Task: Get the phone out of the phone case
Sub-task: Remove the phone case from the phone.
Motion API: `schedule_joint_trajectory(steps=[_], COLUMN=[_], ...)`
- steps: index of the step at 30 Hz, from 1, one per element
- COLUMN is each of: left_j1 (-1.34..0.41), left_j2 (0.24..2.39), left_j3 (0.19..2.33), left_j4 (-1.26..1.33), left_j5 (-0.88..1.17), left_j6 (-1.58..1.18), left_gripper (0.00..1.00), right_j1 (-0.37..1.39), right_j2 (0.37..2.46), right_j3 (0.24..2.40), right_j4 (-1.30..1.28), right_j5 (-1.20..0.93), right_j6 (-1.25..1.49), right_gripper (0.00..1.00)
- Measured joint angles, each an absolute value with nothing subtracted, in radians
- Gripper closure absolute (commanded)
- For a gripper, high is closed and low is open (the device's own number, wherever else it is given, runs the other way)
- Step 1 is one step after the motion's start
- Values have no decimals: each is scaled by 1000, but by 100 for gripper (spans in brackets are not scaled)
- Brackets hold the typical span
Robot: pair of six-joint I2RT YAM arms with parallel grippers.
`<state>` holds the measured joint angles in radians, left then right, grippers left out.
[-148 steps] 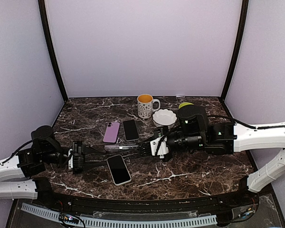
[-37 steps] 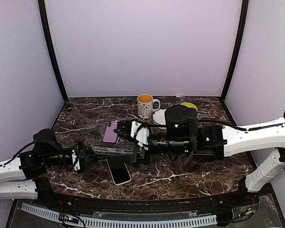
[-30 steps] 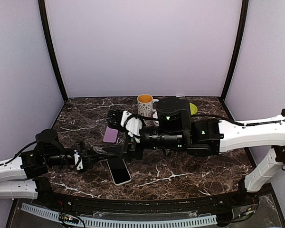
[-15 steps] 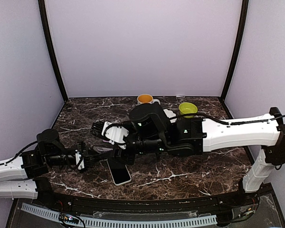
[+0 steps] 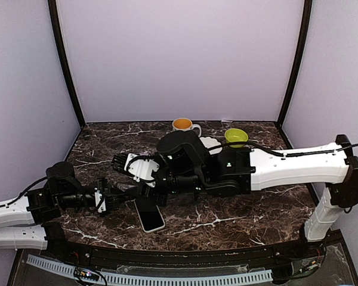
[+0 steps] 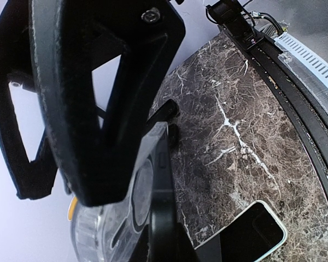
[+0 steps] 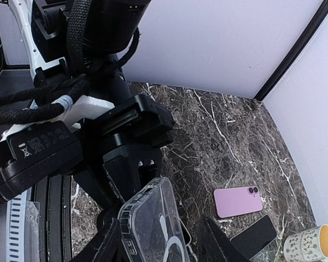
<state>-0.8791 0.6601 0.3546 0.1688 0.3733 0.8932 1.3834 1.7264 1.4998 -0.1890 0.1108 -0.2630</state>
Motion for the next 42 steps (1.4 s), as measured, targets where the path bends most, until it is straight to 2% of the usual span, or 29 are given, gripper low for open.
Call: schedule_joint_trajectory(steps=[14,19,38,42], left_j1=[-879,-879,-879,-879], left_j2=[661,661,661,661], left_j3=[355,355,355,355], left_j4=[150,148,121,121], left_j5=[373,368,358,358], left_j6=[892,889,887,887], left_gripper=[100,100,100,100], right_j1=[1394,1398,1422,1424], right_j2=[1753,1753,1782,1786], right_j3=[1509,1509,1522,1525], right_j4=[-218,-229,-234,-234], right_j5=[130,134,199,207], right_j6=[-299,-313,-344,-353], right_gripper=[63,74,78,82])
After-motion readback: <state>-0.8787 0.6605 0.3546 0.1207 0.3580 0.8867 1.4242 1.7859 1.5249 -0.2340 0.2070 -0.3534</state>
